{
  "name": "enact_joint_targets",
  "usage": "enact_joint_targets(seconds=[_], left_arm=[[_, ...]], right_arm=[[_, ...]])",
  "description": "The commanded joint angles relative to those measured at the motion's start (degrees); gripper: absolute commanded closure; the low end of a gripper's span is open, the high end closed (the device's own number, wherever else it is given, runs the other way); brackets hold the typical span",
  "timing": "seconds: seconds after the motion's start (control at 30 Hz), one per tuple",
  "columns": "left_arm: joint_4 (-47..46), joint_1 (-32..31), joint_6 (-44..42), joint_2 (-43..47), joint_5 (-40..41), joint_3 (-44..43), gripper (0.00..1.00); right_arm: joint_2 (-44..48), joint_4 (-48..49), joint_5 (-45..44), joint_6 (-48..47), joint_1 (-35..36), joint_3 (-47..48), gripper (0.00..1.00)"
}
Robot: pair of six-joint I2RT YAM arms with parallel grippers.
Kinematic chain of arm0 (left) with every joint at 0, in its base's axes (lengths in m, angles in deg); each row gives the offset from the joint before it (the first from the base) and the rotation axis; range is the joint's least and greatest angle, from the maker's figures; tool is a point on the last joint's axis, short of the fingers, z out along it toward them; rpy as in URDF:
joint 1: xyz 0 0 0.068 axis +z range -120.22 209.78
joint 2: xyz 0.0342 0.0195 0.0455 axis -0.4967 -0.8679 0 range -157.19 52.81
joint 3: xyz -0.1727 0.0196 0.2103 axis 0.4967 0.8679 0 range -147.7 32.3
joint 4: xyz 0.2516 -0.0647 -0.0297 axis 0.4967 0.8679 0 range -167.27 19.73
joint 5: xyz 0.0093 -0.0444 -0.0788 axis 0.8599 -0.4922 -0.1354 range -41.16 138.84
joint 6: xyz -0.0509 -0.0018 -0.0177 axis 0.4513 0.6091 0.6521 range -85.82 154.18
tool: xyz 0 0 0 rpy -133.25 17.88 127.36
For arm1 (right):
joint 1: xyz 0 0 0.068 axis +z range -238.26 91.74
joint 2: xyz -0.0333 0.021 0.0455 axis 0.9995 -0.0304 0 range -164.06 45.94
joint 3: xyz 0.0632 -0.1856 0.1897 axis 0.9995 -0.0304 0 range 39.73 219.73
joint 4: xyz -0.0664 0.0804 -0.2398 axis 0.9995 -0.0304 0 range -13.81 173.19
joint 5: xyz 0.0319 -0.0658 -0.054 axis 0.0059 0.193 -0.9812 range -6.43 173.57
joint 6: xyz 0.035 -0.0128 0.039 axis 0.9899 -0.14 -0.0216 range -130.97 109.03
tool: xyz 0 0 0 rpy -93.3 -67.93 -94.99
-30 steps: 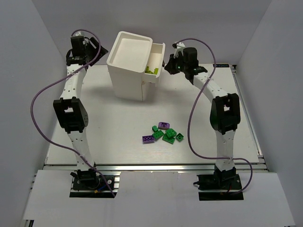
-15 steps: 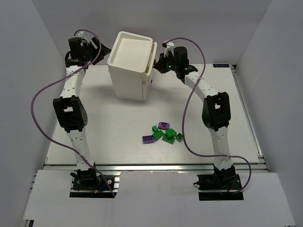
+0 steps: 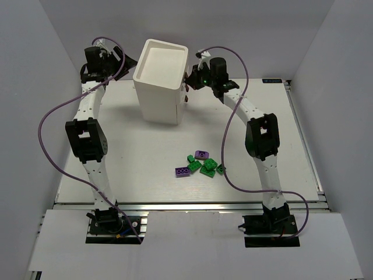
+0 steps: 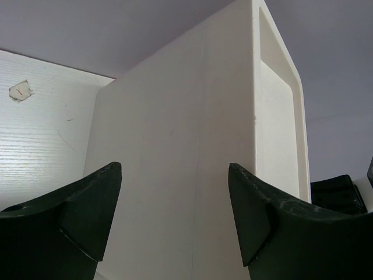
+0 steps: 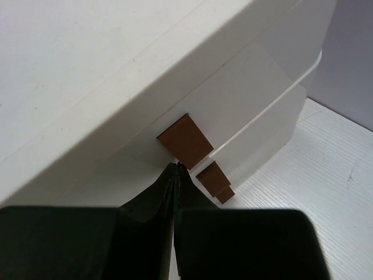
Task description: Sort the legos into containers by color
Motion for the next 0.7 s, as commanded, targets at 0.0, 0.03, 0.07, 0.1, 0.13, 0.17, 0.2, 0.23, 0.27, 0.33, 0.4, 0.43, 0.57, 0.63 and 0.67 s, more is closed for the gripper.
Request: enact_joint_targets(seconds=[0.0, 0.03, 0.07, 0.1, 0.13, 0.17, 0.2, 0.23, 0.27, 0.33, 0.4, 0.43, 0.57, 0.63, 0.67], left_arm=[[0.0, -2.1, 0.1, 2.5, -4.7, 0.6, 0.16], [0.2, -2.1, 0.0, 2.6, -4.6, 0.6, 0.16], [0.3, -2.1, -0.1, 2.8, -4.5, 0.8, 0.16], [0.4, -2.1, -0.2, 3.0, -4.3, 1.2, 0.16], [0.5, -2.1, -0.1, 3.1, -3.9, 1.5, 0.16], [0.7, -1.5, -0.1, 3.5, -3.6, 1.6, 0.16], [1.8, -1.5, -0.4, 3.7, -2.8, 1.3, 0.16], [2.7, -1.5, -1.3, 4.0, 0.5, 1.2, 0.15], [3.3, -0.8, -1.4, 4.5, 2.4, 1.2, 0.15], [5.5, 0.6, -1.4, 7.2, 8.3, 2.2, 0.14], [7.5, 1.4, -1.3, 8.4, 13.0, 2.4, 0.13], [8.4, 1.4, -1.2, 9.1, 15.3, 2.6, 0.13], [8.7, 3.5, -0.7, 12.9, 22.0, 6.9, 0.12], [7.7, 4.1, -0.6, 15.5, 22.1, 9.6, 0.12], [7.3, 4.1, -0.5, 16.2, 22.0, 11.7, 0.12]], right_arm=[[0.6, 6.2, 4.8, 1.9, 0.0, 1.2, 1.00], [0.5, 6.9, 6.4, 2.6, -0.1, 1.4, 1.00], [0.2, 7.6, 6.9, 3.0, 0.1, 1.6, 1.00], [0.2, 7.7, 7.1, 3.3, 0.4, 2.0, 1.00], [0.2, 7.7, 6.8, 3.1, 0.4, 2.0, 1.00], [0.3, 7.1, 6.1, 2.7, 0.5, 2.0, 1.00], [0.5, 6.6, 4.7, 2.1, 0.7, 1.7, 1.00], [0.8, 5.9, 1.6, 0.1, 0.5, 1.5, 1.00], [1.7, 5.6, 0.3, -1.1, 0.3, 0.9, 0.99], [3.4, 5.1, -2.8, -4.3, -0.7, -2.0, 0.85], [4.8, 5.5, -2.0, -7.0, -1.7, -6.4, 0.78], [6.2, 5.8, -1.5, -10.1, -2.1, -8.0, 0.75], [8.1, 7.3, -0.1, -16.3, -3.1, -13.6, 0.38], [8.2, 8.5, 1.7, -18.5, -3.3, -15.2, 0.30], [7.9, 8.8, 2.6, -21.0, -3.5, -15.2, 0.23]])
